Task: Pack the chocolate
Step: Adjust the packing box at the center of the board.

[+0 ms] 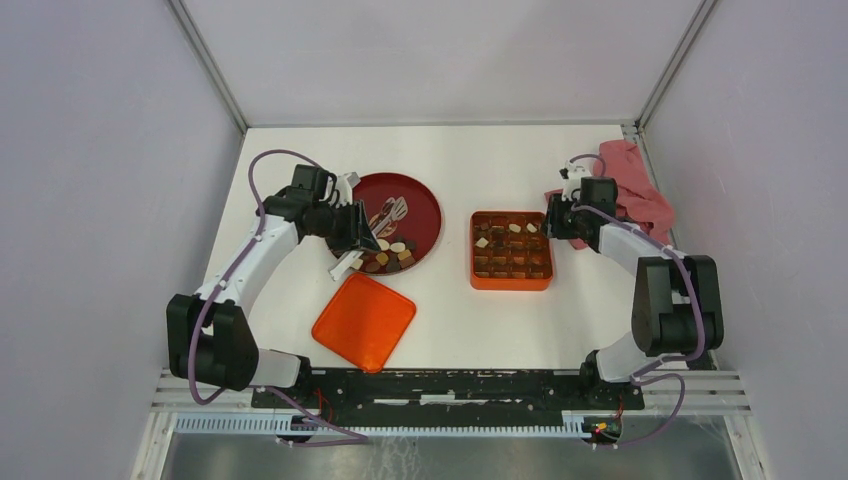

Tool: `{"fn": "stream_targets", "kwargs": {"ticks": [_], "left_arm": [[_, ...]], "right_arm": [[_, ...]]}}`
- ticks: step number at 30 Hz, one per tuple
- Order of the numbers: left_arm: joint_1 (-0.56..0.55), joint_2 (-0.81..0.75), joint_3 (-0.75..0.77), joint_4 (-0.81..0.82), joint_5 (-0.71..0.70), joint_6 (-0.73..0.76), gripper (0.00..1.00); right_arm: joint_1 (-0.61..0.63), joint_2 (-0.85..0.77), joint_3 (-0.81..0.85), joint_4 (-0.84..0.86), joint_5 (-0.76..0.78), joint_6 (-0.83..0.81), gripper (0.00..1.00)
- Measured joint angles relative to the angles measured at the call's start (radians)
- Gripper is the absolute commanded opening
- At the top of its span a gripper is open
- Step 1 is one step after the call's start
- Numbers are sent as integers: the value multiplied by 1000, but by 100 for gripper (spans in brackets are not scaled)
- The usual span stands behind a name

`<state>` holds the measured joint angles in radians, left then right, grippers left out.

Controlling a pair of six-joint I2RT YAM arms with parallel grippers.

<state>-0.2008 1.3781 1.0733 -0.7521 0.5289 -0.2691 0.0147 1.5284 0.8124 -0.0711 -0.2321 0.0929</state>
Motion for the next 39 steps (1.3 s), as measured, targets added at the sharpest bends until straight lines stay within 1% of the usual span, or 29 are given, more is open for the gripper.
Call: {"fn": "stream_targets", "kwargs": {"ticks": [3,4,5,7,12,14,18,25,33,39], "left_arm": [[-2,0,-2,2,0,-1,2],[-2,0,-5,5,-1,-1,2],[-3,0,-8,6,-1,-2,2],[-3,0,-14,8,-1,-2,2],[-3,0,-25,7,-1,-2,2],[-4,0,-26,7,-1,-3,2],[-5,-10,-27,7,-1,-3,2],[-6,-32,-27,8,0,-3,2],[-25,-36,-27,22,5,-3,2],[-59,-74,-27,52,6,-3,2]], "right_arm": [[3,44,34,-4,10,34,36],[4,55,49,-5,11,42,32],[5,64,60,-3,15,49,31],[14,74,71,4,26,61,25],[50,76,73,13,81,84,4],[59,76,74,13,103,88,1],[64,74,76,14,113,85,0],[66,21,74,6,72,74,0],[113,-38,85,-16,76,11,0],[153,-61,85,-26,80,-30,0]]}}
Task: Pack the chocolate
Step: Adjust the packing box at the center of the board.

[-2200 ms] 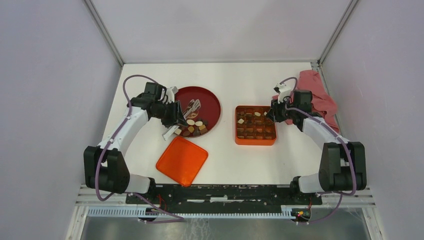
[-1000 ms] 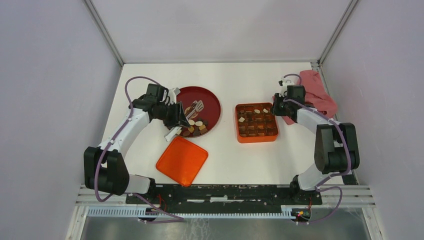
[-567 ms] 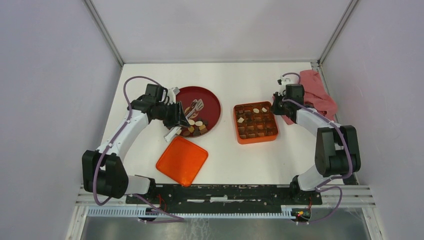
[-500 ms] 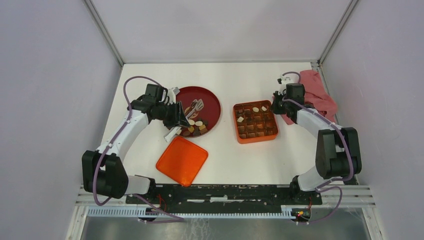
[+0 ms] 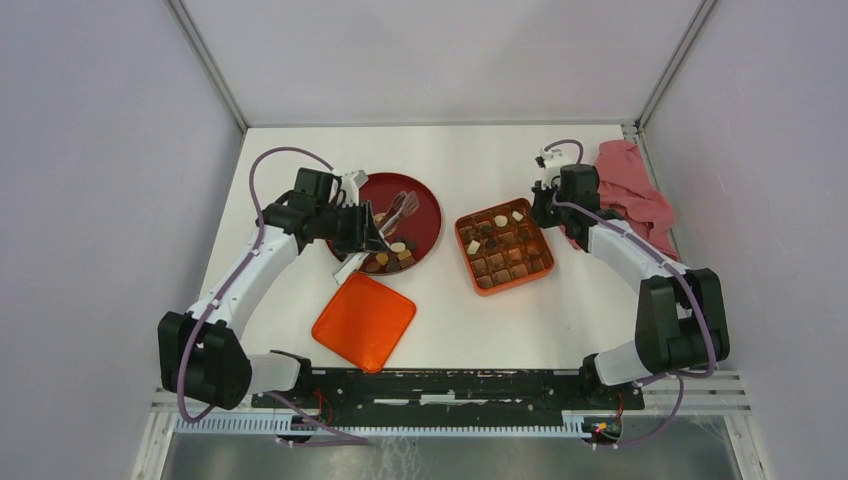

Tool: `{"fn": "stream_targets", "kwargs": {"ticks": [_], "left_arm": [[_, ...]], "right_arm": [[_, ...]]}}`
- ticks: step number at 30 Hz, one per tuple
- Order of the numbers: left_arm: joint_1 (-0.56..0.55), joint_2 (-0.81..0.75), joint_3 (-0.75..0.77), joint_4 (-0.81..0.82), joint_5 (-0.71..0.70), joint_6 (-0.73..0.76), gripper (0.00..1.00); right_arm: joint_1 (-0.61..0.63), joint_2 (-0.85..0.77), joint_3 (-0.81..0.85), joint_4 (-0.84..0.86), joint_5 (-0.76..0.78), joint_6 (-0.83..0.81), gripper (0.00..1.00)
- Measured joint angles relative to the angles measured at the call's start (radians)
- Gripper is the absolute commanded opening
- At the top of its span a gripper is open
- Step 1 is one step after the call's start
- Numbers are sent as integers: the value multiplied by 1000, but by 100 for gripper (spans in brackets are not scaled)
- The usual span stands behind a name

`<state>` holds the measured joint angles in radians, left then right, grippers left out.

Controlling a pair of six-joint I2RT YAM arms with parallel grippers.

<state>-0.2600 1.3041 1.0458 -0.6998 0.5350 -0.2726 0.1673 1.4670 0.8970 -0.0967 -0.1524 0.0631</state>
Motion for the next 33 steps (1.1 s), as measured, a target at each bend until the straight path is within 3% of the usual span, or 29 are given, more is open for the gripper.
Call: {"fn": "stream_targets", "kwargs": {"ticks": [13,18,27,33], "left_arm": [[-50,-25,-34,33,-5,-35,2],[-147,-47,-41,76,-18,-79,2],[-394,54,-28,202,-75,-172,2],[-488,196,32,207,-118,-188,2]], "right_arm": [[31,4,-34,-9,3,12,0],[31,25,-55,-4,6,54,3],[31,33,-109,27,6,115,13],[30,35,-109,45,-5,128,29]]}}
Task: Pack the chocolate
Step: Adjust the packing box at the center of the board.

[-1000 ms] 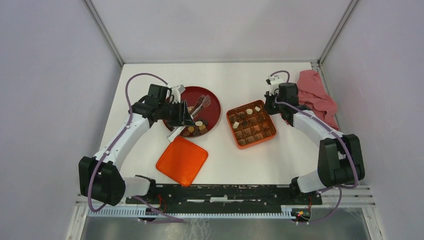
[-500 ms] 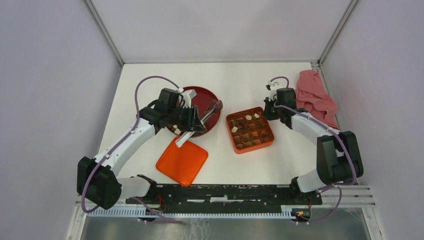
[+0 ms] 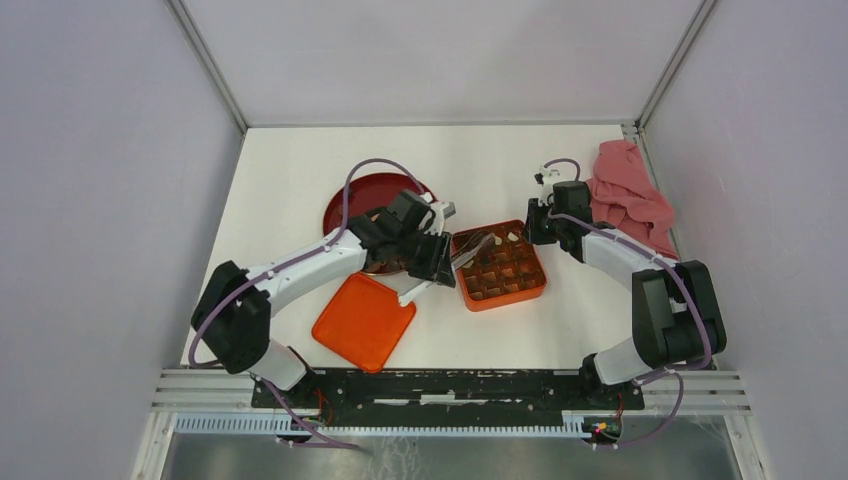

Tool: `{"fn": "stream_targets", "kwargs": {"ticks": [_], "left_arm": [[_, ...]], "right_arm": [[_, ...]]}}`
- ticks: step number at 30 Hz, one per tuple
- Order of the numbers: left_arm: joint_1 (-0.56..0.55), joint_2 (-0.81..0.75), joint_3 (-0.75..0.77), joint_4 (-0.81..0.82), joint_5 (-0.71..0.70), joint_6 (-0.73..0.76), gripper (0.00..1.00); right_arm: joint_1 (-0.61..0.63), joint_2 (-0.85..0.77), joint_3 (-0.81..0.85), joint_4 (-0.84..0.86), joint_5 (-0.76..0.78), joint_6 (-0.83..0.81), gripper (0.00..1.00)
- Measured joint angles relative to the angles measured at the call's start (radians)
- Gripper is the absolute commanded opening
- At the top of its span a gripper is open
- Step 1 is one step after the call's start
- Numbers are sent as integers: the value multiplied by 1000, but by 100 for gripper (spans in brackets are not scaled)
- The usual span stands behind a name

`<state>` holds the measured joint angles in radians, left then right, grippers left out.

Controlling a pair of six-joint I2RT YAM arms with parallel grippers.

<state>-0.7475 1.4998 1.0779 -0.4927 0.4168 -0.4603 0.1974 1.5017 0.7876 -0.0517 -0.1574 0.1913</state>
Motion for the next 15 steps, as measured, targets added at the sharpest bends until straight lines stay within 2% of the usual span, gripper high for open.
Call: {"fn": "stream_targets", "kwargs": {"ticks": [7,15], "left_arm": [[-79,110,122,-12,-53,0,2],[-111,145,170,-63,-103,1,3]], "right_arm": [[0,0,0,10,-15,6,36],[-3,0,0,14,-24,6,45]]}}
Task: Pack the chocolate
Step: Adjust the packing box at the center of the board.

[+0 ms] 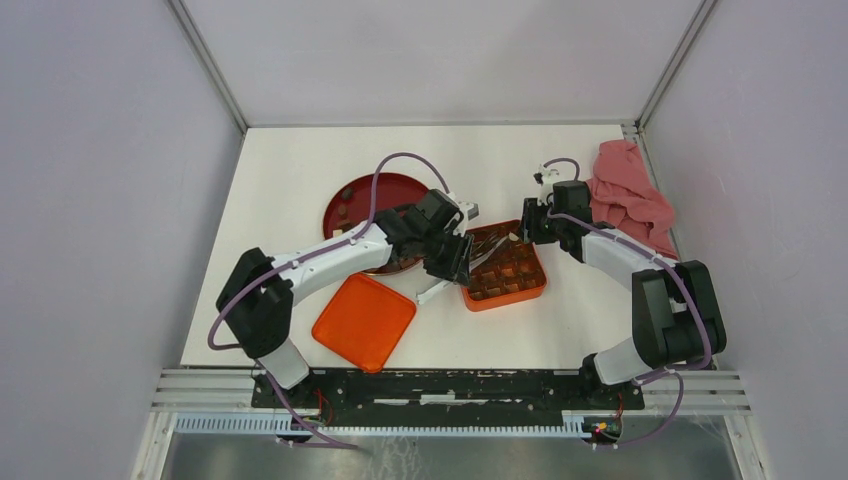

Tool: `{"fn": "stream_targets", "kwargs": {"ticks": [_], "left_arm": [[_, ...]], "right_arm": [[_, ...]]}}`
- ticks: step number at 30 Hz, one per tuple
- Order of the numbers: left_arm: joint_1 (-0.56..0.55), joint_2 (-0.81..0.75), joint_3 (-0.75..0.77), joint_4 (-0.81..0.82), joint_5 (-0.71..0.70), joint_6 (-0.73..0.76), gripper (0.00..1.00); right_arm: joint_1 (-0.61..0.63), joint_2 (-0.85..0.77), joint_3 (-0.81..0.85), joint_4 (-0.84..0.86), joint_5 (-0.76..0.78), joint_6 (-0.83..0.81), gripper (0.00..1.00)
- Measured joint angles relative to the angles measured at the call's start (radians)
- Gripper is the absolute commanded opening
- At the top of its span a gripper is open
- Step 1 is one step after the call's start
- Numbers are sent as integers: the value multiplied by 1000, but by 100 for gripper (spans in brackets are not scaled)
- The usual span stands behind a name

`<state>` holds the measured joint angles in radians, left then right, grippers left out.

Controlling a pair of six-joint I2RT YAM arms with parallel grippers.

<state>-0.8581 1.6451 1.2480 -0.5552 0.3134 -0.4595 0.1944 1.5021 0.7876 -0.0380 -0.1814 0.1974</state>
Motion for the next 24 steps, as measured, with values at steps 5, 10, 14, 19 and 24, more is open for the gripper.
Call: {"fn": "stream_targets", "kwargs": {"ticks": [5,10,14,19,24], "left_arm": [[-14,35,34,-32,-27,0,10],[-29,67,67,-57,-47,1,31],[-41,76,85,-79,-61,2,37],[-45,80,97,-99,-78,9,39],[-46,80,101,-101,-78,12,41]], "right_arm": [[-3,0,0,17,-2,0,49],[-9,-2,0,26,-7,0,51],[-16,-4,-1,31,-17,0,52],[-23,-5,-1,31,-25,0,54],[-27,-7,-1,31,-29,0,56]]}}
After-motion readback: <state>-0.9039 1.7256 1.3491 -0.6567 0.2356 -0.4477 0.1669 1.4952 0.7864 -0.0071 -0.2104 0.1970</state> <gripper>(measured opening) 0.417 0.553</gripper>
